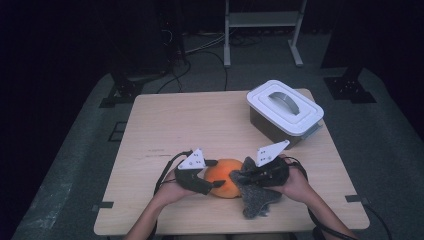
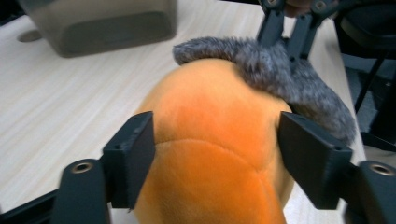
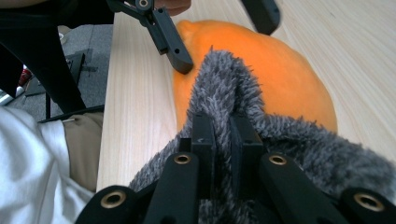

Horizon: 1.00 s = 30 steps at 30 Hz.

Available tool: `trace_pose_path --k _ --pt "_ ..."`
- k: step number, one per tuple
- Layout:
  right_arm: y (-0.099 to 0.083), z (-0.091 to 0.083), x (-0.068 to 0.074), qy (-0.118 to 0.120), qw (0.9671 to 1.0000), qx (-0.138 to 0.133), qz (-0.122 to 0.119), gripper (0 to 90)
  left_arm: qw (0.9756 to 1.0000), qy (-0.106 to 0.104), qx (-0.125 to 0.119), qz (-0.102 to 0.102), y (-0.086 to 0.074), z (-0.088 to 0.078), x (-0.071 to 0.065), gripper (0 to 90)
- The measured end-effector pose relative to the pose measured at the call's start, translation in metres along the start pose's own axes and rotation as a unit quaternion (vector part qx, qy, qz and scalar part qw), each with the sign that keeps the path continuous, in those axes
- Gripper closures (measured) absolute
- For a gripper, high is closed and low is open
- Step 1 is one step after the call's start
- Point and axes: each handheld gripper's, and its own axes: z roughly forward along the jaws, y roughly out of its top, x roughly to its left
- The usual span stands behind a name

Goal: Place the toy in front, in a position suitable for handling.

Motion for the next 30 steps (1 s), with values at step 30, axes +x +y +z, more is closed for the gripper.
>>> trace_pose_path --k 30 --pt "-0.016 0.002 0.004 0.010 0.9998 -0.005 0.015 81.4 0.9985 -0.032 0.035 -0.028 0.004 -0.001 0.005 10.1"
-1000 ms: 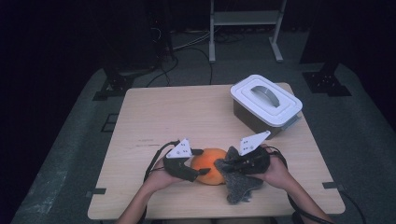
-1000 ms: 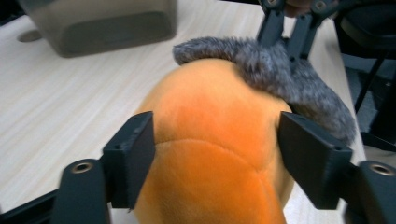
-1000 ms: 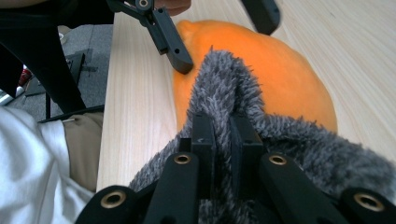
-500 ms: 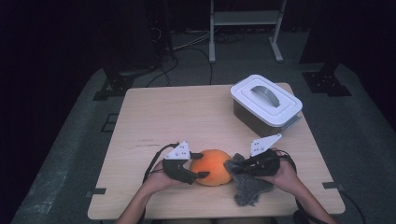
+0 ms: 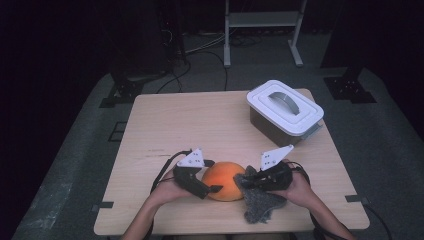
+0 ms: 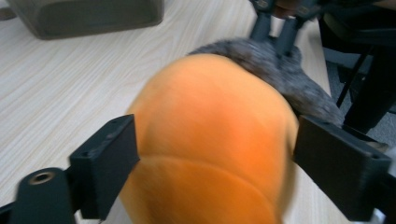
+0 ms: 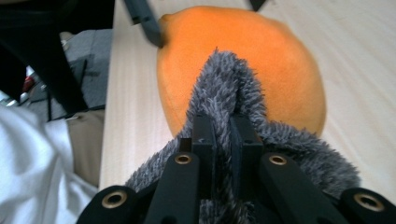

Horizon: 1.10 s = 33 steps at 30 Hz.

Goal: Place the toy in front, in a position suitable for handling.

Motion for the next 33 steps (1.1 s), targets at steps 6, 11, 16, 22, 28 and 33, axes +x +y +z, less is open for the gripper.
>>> trace_pose_path --k 6,11,16,22,28,33 --pt "-0.005 0.000 -0.002 0.006 0.9999 0.009 0.005 81.6 0.9999 -0.004 0.012 -0.005 -0.005 0.011 0.001 24.8" --pt "0.005 -0.008 -0.006 -0.015 0.9999 -0.002 0.005 81.8 0.9976 0.055 -0.016 0.039 -0.001 0.007 -0.005 44.1" --pt "0.025 -0.011 -0.007 -0.030 0.9991 -0.030 -0.008 81.8 0.9946 0.083 -0.032 0.052 0.002 0.011 -0.007 43.7" --pt "0.020 -0.001 -0.010 -0.043 0.9989 -0.009 -0.014 81.8 0.9968 0.071 -0.027 0.024 -0.007 0.009 -0.001 38.9" --pt "-0.012 -0.004 -0.021 -0.053 0.9982 0.007 0.028 81.8 0.9980 0.056 -0.026 0.011 -0.015 0.005 0.003 36.1" --pt "-0.023 -0.006 -0.026 -0.056 0.9973 0.013 0.045 81.8 0.9982 0.051 -0.031 0.003 -0.017 0.004 0.004 35.0"
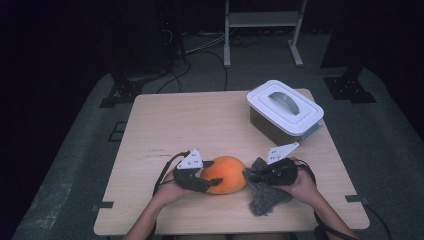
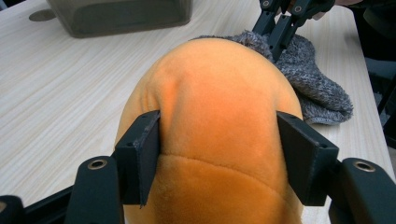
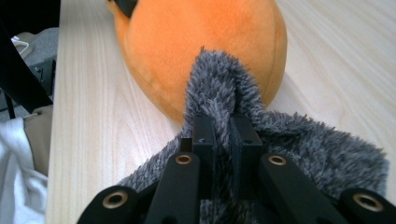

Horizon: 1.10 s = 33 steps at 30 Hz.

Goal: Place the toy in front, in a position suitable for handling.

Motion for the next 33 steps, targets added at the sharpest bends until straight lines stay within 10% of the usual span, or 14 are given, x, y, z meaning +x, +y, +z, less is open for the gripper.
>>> trace_pose_path --k 7,22,29,33 --pt "0.026 -0.010 0.012 0.012 0.9977 -0.064 -0.020 81.7 0.9999 -0.006 0.004 0.010 0.000 0.001 -0.003 33.1" --pt "0.000 0.003 0.009 0.020 0.9997 -0.013 0.003 81.7 0.9996 -0.009 0.015 0.023 0.001 0.000 -0.008 30.3" --pt "0.023 -0.007 0.021 0.011 0.9973 -0.068 -0.023 81.5 0.9995 -0.011 0.012 0.027 0.003 0.002 -0.012 27.8" --pt "0.025 0.004 0.021 0.015 0.9979 -0.056 -0.028 81.5 0.9992 -0.012 0.016 0.035 0.004 0.002 -0.014 25.0"
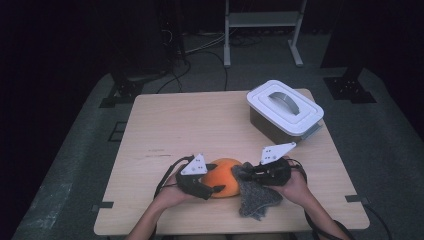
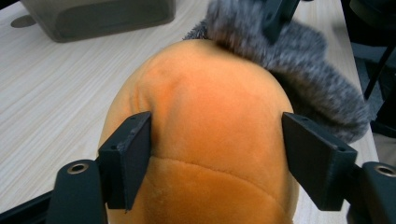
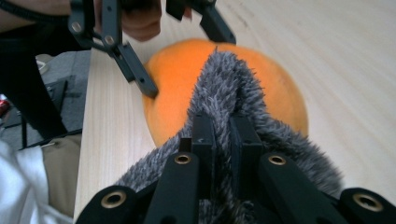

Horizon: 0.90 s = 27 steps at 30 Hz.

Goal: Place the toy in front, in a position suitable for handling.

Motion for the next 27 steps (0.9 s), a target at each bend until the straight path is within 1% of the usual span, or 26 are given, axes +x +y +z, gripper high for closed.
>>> trace_pose_path --k 1,4,6,8,11,13,14,16,18,20,22,24,25,27 --pt "-0.002 0.001 -0.001 0.004 1.0000 0.003 0.002 81.5 1.0000 -0.001 0.000 0.000 0.000 -0.001 0.001 23.4" --pt "-0.005 -0.001 -0.001 0.001 0.9999 0.012 0.000 81.4 0.9998 -0.007 -0.008 -0.017 0.003 -0.005 0.003 19.3" --pt "-0.009 -0.002 -0.001 0.003 0.9998 0.018 0.003 81.4 0.9997 -0.006 -0.008 -0.021 0.003 -0.007 0.004 17.8" --pt "-0.012 -0.003 -0.002 0.000 0.9996 0.027 0.004 81.3 0.9996 -0.004 -0.003 -0.026 0.002 -0.009 0.006 16.9" --pt "-0.016 -0.004 -0.004 0.001 0.9991 0.041 0.009 81.2 0.9992 -0.008 0.007 -0.039 -0.002 -0.008 0.009 17.9" --pt "-0.014 -0.006 -0.002 -0.002 0.9992 0.040 0.006 81.3 0.9994 -0.004 0.012 -0.032 -0.002 -0.006 0.007 22.0" --pt "-0.011 -0.007 0.000 -0.007 0.9993 0.036 -0.001 81.3 0.9994 -0.004 0.011 -0.032 -0.002 -0.005 0.007 23.0" --pt "-0.002 -0.010 0.005 -0.011 0.9998 0.017 -0.010 81.3 0.9997 0.000 0.007 -0.025 0.000 -0.003 0.005 23.8" --pt "0.008 -0.009 0.011 -0.014 0.9996 0.004 -0.026 81.4 0.9998 0.000 0.003 -0.017 0.003 0.001 0.001 24.1" --pt "0.017 -0.004 0.018 -0.006 0.9991 -0.003 -0.041 81.3 1.0000 0.002 0.003 -0.009 0.005 0.004 -0.003 24.0" --pt "0.021 0.003 0.023 -0.008 0.9980 0.013 -0.061 81.1 1.0000 0.004 0.008 0.000 0.005 0.005 -0.004 23.7" --pt "0.018 0.008 0.022 -0.006 0.9978 0.023 -0.062 81.3 1.0000 0.001 0.007 -0.002 0.004 0.003 -0.003 23.2" --pt "0.017 0.008 0.021 -0.005 0.9979 0.024 -0.059 81.3 1.0000 0.001 0.006 -0.003 0.004 0.001 -0.001 22.3" --pt "0.014 0.006 0.018 -0.011 0.9979 0.027 -0.057 81.3 0.9999 0.003 0.003 -0.009 0.004 -0.003 0.002 19.6"
